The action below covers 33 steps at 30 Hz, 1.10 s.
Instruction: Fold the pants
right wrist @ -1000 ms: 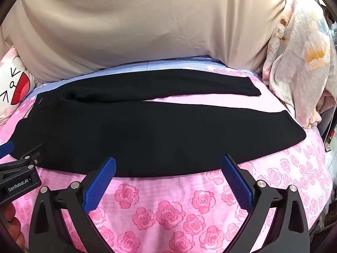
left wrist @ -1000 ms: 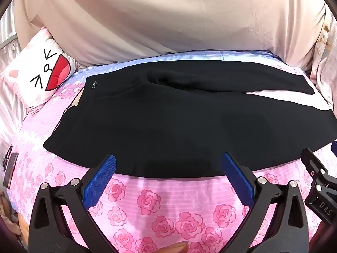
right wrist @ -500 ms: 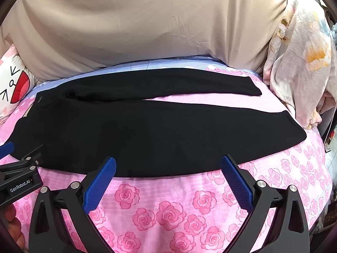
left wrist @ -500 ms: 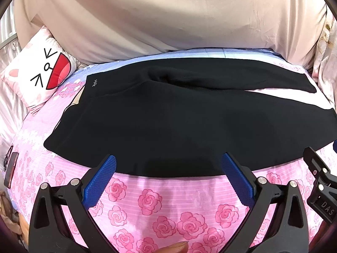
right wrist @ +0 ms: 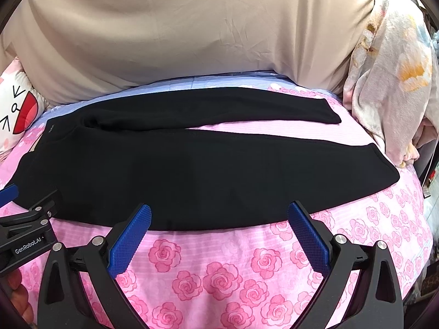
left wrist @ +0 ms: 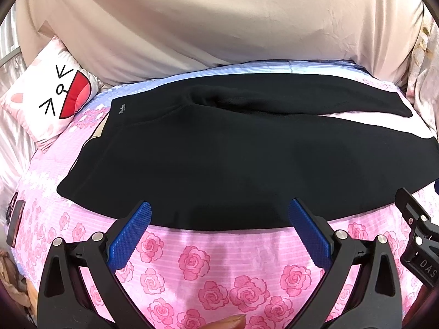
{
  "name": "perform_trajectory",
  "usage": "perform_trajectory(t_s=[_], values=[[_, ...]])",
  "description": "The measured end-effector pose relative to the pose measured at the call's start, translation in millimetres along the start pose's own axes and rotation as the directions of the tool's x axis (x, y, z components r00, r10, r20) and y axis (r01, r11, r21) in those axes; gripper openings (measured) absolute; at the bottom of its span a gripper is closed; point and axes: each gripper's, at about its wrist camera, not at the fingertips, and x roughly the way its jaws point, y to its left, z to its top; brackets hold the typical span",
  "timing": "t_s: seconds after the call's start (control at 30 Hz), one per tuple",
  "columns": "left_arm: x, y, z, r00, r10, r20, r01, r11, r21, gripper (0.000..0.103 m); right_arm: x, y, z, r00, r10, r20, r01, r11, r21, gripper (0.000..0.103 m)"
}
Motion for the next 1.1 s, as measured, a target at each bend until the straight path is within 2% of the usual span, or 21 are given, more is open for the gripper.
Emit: perform_trajectory(t_s=[1.1], values=[[-0.7,-2.0,2.4,1.0,0.013,-0.001,-0.013,1.0,0.018,0.098,5.8,2.4,-1.5,1.0,0.004,-0.008,-0.004,1.0,-0.003,0.097]])
